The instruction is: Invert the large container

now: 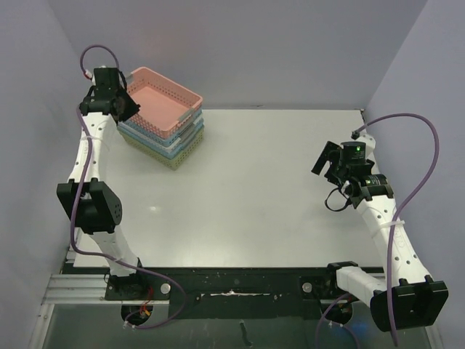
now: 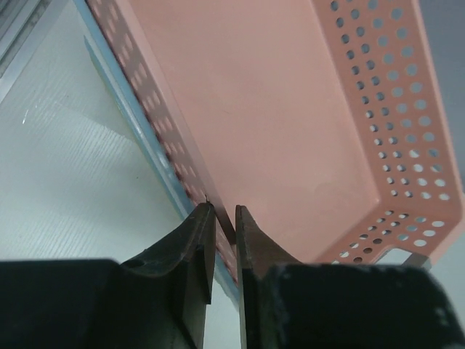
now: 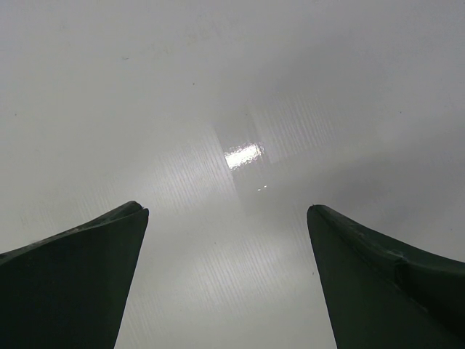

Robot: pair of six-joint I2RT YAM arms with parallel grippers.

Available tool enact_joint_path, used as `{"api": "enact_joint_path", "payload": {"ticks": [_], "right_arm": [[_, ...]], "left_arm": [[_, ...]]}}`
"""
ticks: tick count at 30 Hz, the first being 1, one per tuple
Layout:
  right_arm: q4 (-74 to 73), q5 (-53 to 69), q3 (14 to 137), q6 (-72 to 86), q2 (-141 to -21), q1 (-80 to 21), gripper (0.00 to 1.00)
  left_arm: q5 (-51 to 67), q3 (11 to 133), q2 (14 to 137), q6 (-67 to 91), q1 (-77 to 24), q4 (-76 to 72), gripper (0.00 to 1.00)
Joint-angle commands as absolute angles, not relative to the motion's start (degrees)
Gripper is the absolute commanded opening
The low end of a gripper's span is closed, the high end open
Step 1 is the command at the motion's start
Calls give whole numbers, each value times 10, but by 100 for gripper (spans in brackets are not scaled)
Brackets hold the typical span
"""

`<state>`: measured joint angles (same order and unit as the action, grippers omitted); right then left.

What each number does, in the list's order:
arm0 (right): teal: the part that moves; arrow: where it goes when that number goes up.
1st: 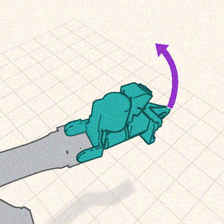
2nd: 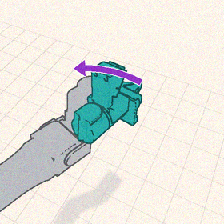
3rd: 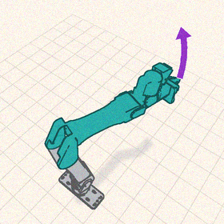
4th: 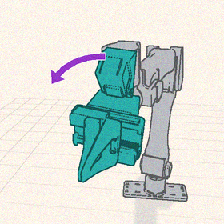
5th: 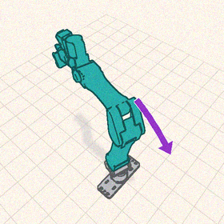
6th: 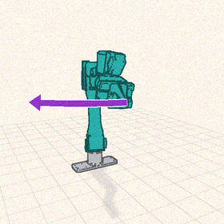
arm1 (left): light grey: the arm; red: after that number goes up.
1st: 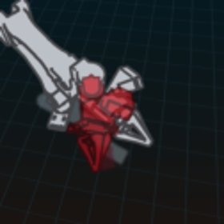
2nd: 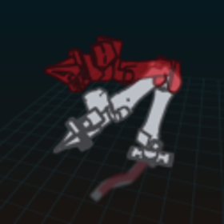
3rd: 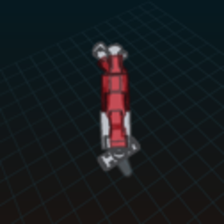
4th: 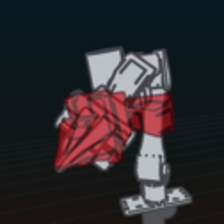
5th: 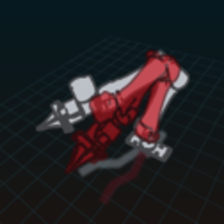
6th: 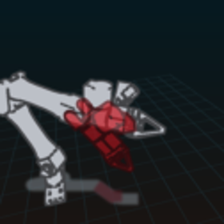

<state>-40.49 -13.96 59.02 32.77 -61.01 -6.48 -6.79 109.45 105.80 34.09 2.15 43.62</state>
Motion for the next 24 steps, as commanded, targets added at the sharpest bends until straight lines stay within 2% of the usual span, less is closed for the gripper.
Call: {"api": "enact_joint_path", "payload": {"ticks": [1,7,13,19,23,24], "right_arm": [[-393,-153,591,335,-598,-68,98],[-390,-160,591,345,-591,-68,98],[-382,-169,597,345,-571,-68,98],[-401,-220,644,338,-551,-67,98],[-395,-221,657,324,-537,-67,98],[-396,-220,657,324,-536,-67,98]], "left_arm": [[-46,1214,1040,319,12,427,0],[-10,1298,1003,263,-11,396,0],[38,1273,950,224,-66,336,0],[29,1274,952,205,-160,353,0],[-11,1225,934,213,-164,350,0],[-33,1215,931,216,-158,353,7]]}}
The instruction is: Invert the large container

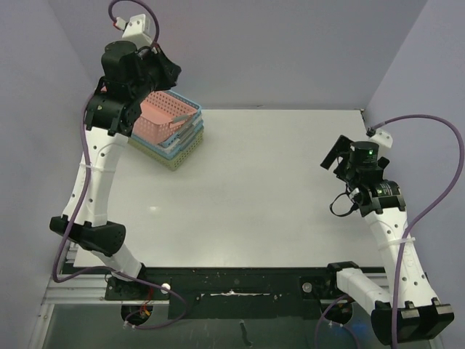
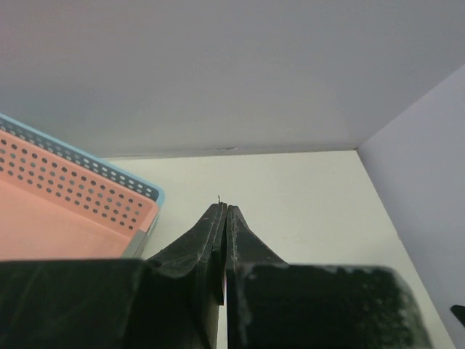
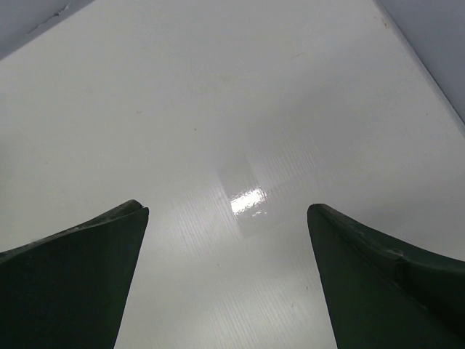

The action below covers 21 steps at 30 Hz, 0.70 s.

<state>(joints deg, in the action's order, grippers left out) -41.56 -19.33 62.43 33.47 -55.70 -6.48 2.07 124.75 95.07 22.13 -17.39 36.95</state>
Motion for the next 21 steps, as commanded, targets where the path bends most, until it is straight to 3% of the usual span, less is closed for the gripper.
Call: {"api": "enact_joint_path", "payload": {"ticks": [1,2,4,5,10,21], "right_arm": [[-397,-220,655,323,-535,-67,98],[-398,-220,651,323,-534,-67,98],[-400,-220,646,324,-536,-67,98],[-402,-219,643,326,-538,-67,97],[-399,-209,629,329,-542,-66,98],[-399,-202,621,325,-546,-66,98]], "left_arm": [[-51,1210,930,220,-145,360,29],[-65,1210,933,227,-127,381,51],[-53,1214,944,245,-73,419,69],[-37,1214,951,256,-44,430,71],[-17,1205,987,285,53,493,75],[-73,1204,1055,310,53,522,75]]}}
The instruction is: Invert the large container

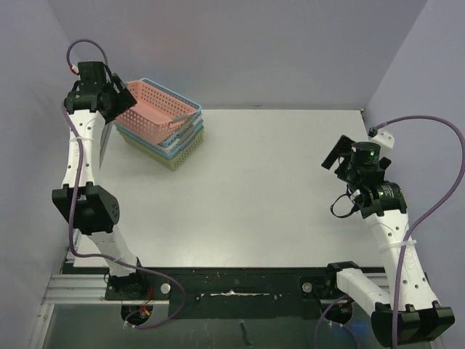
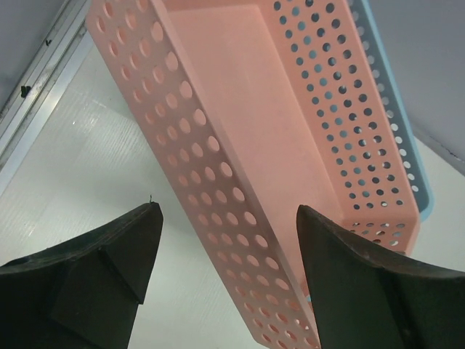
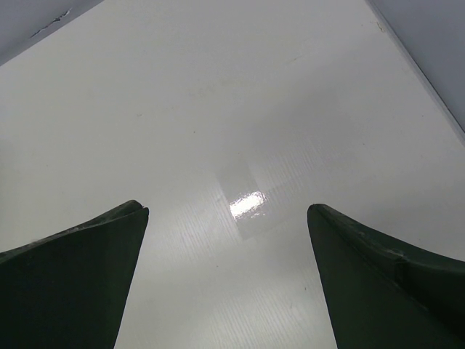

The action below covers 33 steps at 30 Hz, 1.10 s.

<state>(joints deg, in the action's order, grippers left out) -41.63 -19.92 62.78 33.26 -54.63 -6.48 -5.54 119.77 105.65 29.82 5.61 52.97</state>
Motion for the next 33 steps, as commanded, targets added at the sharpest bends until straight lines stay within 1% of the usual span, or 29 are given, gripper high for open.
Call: {"api": "enact_joint_path", "payload": {"ticks": [1,3,4,8,13,17,18,23,26,28,30,33], "right_arm": [[-400,-202,620,325,-546,-66,98],[-399,-202,617,326,-546,-66,98],[-399,-202,616,327,-545,-66,98],[-397,-202,610,330,-545,-66,97],[-396,-201,609,330,-550,-65,98],[-397,-200,609,330,-553,-65,98],[-397,-200,610,330,-554,-64,97],[-399,-202,608,327,-550,-62,98],[-399,-202,606,326,-547,-60,97],[-399,-202,606,327,-546,-59,98],[-399,-201,606,329,-547,-59,98],[-398,-199,609,329,-548,-57,98]], "left_arm": [[-77,1204,1057,308,49,521,75],[-87,1205,1060,305,43,523,72],[-89,1205,1060,305,41,526,69],[-104,1193,1053,301,38,527,47],[-113,1198,1033,292,38,529,26],[-114,1227,1027,286,38,541,7],[-113,1236,1025,284,38,542,0],[-107,1279,1014,271,40,540,0],[-74,1273,984,264,38,502,0],[-31,1233,951,256,36,447,0],[27,1173,912,245,30,357,0],[78,1104,871,240,-4,282,0]]}}
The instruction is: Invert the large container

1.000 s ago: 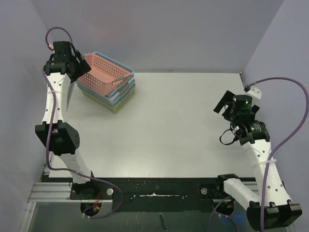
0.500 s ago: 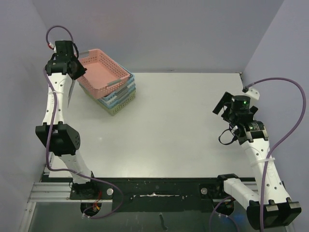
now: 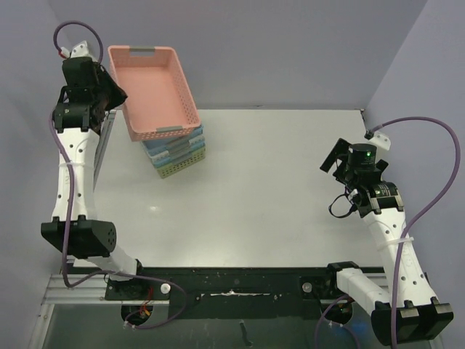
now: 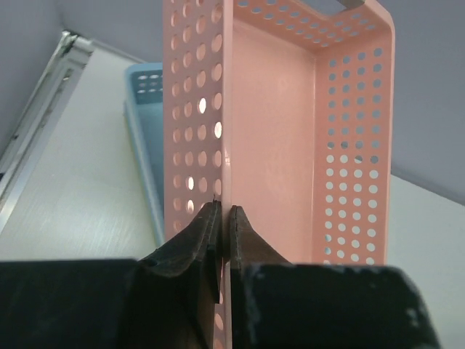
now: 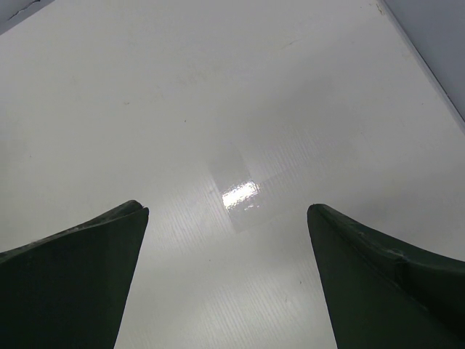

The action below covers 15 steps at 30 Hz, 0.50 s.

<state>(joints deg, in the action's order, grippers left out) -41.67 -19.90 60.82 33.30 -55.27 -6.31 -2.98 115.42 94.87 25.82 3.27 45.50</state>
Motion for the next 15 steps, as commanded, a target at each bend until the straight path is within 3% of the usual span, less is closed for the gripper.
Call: {"api": "enact_joint_path", "payload": {"ticks": [1,7,15], "right_arm": [[-399,-199,612,330,-548,-57,98],[-432,-206,678,324,-546,-55,98],[-464,-171,838,312,-527,-56,98]], "left_arm": [[79,1098,869,233,-33,278,0],[60,1124,901,207,-183,307,0],[52,1058,965,240,-353,249,0]]}}
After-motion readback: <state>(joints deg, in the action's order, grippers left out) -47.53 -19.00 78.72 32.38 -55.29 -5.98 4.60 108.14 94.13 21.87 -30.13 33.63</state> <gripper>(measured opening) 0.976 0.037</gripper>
